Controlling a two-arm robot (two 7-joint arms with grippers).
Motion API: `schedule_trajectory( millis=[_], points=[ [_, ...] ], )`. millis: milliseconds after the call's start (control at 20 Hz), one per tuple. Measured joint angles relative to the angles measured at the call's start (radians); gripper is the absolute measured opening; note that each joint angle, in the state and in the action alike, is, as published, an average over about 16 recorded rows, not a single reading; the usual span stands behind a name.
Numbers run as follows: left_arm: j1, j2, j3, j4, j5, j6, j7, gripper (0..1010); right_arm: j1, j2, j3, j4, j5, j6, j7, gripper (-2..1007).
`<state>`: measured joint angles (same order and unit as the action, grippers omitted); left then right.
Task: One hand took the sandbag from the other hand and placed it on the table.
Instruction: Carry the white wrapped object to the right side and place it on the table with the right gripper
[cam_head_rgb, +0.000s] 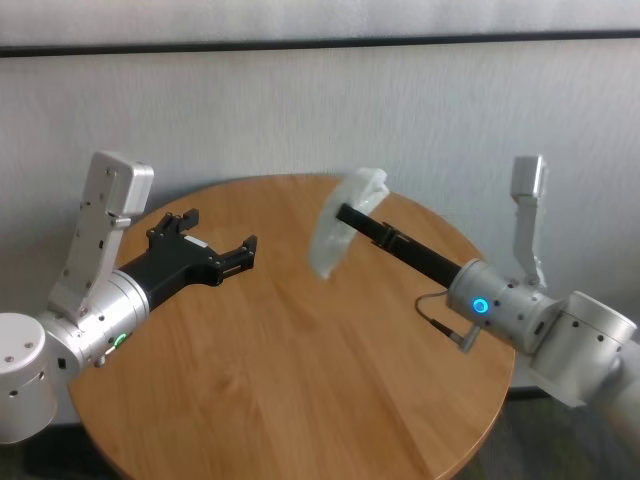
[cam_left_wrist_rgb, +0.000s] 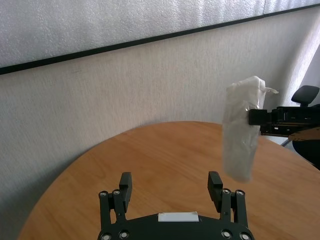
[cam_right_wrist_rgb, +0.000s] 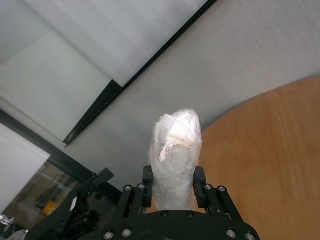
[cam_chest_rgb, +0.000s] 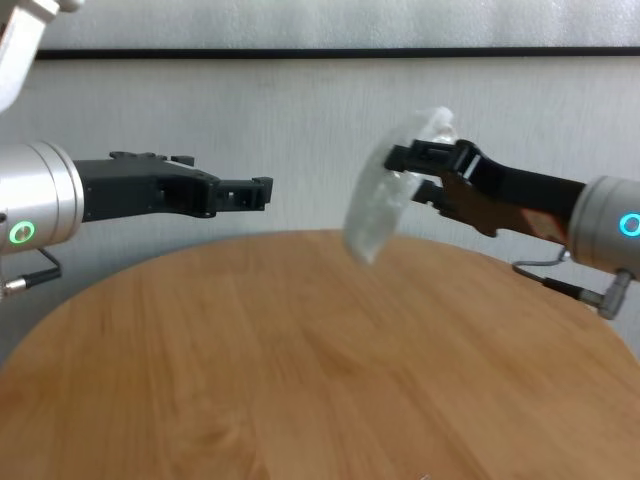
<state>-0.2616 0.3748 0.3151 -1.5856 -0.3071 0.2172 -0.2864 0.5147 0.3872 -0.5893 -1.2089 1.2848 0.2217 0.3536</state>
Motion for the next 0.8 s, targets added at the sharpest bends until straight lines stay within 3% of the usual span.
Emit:
schedule_trajectory(
  millis=[250,800],
  points=[
    [-0.001,-0.003,-0.002,0.001,0.002,0.005,-0.002,1000,-0.011,0.032,0.015,-0.002,-0.019,-0.004,-0.009,470],
    [-0.002,-0.002,0.0,0.002,0.0,0.003,-0.001,1000,-0.046,0.128,0.055,-0.012,-0.076,0.004,-0.039,470]
  ],
)
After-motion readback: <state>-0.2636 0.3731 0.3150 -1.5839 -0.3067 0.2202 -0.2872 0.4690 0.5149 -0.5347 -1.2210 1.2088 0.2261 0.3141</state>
